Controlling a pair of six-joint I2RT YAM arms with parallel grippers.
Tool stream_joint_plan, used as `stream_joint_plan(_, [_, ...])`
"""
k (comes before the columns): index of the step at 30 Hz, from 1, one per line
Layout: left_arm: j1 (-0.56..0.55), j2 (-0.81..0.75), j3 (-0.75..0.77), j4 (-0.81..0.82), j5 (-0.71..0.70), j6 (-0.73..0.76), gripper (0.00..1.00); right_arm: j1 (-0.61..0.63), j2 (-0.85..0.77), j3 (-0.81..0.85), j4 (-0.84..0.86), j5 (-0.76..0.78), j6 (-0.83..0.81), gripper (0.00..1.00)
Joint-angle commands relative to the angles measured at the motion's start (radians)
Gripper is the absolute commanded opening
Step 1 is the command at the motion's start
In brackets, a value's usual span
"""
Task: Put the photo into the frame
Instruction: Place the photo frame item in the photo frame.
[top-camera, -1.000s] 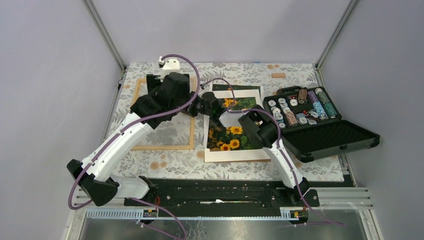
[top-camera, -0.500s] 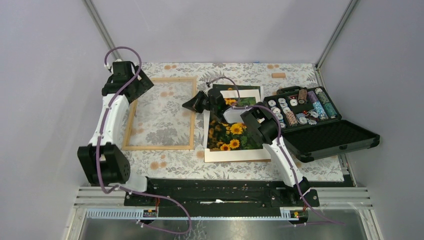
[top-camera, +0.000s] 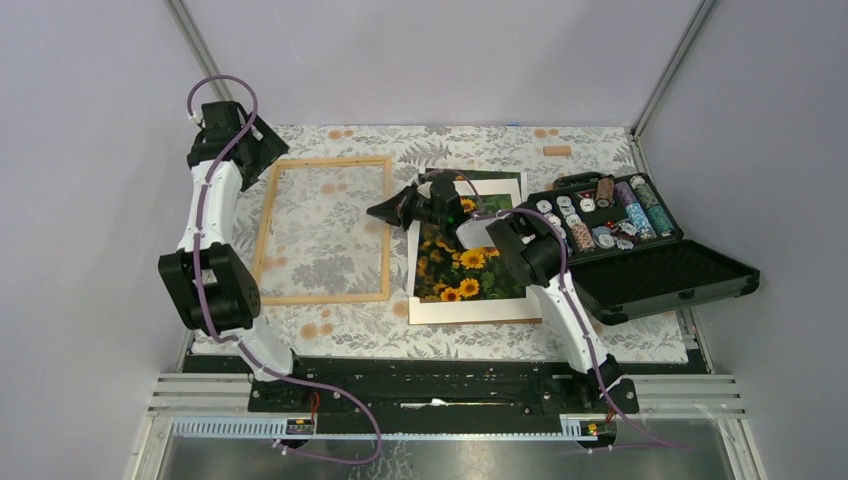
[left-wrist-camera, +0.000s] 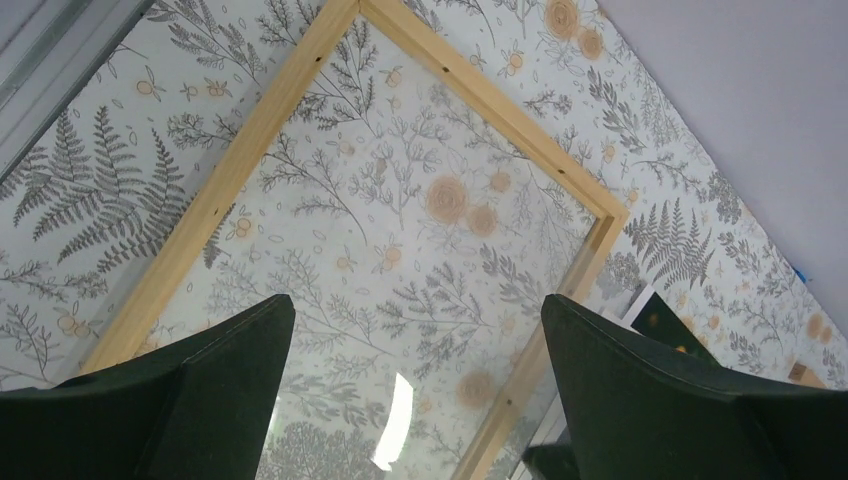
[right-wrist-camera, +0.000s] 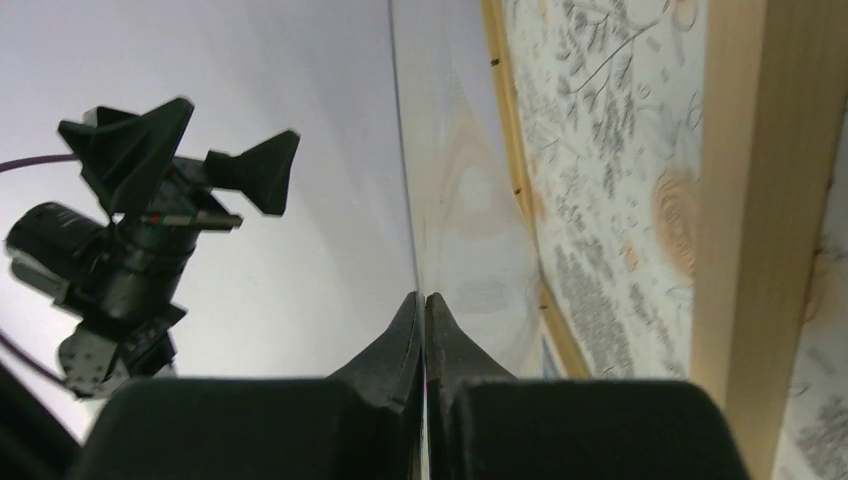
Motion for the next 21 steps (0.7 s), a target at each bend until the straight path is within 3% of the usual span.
stream_joint_plan(1, [0.035,0.077,0.066,0.000,0.048,0.027,0.99,-0.006,-0.122,-0.053,0.101,-0.109,0.114,0.00])
stream_joint_plan(5, [0.052,0.156,0.103,0.003,0.059,0.034,0.98,-0.022,-0.125,-0.105,0.092,-0.132,0.095,0.00])
stream_joint_plan(9, [0.056,0.220,0.132,0.016,0.026,0.054,0.99,-0.046,-0.071,-0.025,-0.013,-0.263,-0.034,0.01])
stream_joint_plan(15, [0.063,0.309,0.172,0.036,-0.076,0.117,0.98,-0.063,-0.069,0.008,-0.217,-0.224,-0.366,0.22])
stream_joint_plan(21, [0.095,0.377,0.185,0.119,0.010,0.117,0.99,-0.064,0.010,0.133,-0.228,-0.195,-0.451,0.42])
